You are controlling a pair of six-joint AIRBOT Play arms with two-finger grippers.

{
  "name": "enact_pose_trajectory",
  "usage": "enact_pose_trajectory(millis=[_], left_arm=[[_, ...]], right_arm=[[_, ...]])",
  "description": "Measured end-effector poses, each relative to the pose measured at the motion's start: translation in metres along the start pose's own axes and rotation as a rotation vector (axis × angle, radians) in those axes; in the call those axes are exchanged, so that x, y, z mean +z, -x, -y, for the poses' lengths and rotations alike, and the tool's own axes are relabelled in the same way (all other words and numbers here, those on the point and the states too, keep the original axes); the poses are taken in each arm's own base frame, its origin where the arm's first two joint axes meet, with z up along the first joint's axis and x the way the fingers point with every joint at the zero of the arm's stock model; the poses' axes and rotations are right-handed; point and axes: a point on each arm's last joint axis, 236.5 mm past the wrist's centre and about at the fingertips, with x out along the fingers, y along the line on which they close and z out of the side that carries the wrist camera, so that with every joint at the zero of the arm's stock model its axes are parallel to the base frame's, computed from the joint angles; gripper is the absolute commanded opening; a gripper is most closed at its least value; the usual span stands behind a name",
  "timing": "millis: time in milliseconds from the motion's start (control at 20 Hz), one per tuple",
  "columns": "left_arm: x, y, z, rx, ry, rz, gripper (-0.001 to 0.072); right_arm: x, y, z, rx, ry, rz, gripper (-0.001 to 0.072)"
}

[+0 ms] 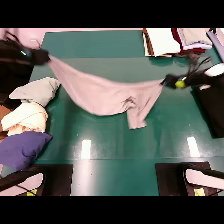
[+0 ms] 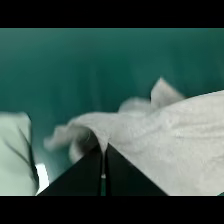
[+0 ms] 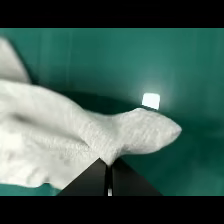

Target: Fold the shirts.

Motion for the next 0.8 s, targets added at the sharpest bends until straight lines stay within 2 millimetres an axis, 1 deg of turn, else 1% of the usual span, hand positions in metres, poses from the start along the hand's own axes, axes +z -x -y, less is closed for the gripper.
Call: enact_pose_trajectory(millis=[50,100,150,200,250,300,350,400,450,500,550,600,650,700,750,800], left_arm=[[0.026,0.034,0.008,0.006,-0.025,0.094,0.002],[0.049,0.073,0.017,0.013,-0.053,0.191,0.002],[0.068,0.11,0.026,0.017,-0.076,0.282,0.002],[0.083,0.149,0.035,0.023,-0.1,0.37,0.002],[0.093,0.187,0.045,0.028,-0.122,0.451,0.002],[0.099,0.219,0.053,0.032,-0.139,0.518,0.002],[0.104,0.249,0.061,0.033,-0.153,0.58,0.002],[0.107,0.276,0.068,0.033,-0.163,0.636,0.002],[0.109,0.296,0.073,0.033,-0.169,0.678,0.0019],[0.109,0.313,0.078,0.033,-0.173,0.713,0.002],[0.109,0.325,0.081,0.032,-0.177,0.738,0.002],[0.109,0.329,0.083,0.031,-0.177,0.747,0.002],[0.108,0.327,0.082,0.029,-0.173,0.742,0.0019],[0.107,0.317,0.079,0.029,-0.166,0.72,0.002],[0.105,0.299,0.075,0.027,-0.155,0.678,0.002],[0.102,0.277,0.069,0.025,-0.142,0.63,0.002]], right_arm=[[0.025,0.036,-0.019,0.002,0.061,0.091,0.0012],[0.044,0.072,-0.038,0.001,0.116,0.175,0.0011],[0.059,0.11,-0.058,-0.003,0.173,0.256,0.0012],[0.07,0.148,-0.077,-0.011,0.227,0.334,0.0012],[0.076,0.182,-0.093,-0.022,0.271,0.403,0.0012],[0.079,0.213,-0.107,-0.038,0.308,0.465,0.0011],[0.078,0.242,-0.12,-0.057,0.341,0.515,0.0011],[0.076,0.268,-0.131,-0.078,0.365,0.562,0.0012],[0.074,0.289,-0.139,-0.101,0.384,0.598,0.0011],[0.071,0.307,-0.146,-0.125,0.399,0.627,0.0011],[0.067,0.322,-0.151,-0.149,0.411,0.646,0.0011],[0.064,0.332,-0.154,-0.168,0.416,0.658,0.0011],[0.061,0.339,-0.155,-0.185,0.416,0.666,0.0011],[0.059,0.341,-0.153,-0.196,0.408,0.663,0.0011],[0.057,0.34,-0.149,-0.202,0.396,0.654,0.0011],[0.056,0.333,-0.141,-0.203,0.374,0.632,0.0011]])
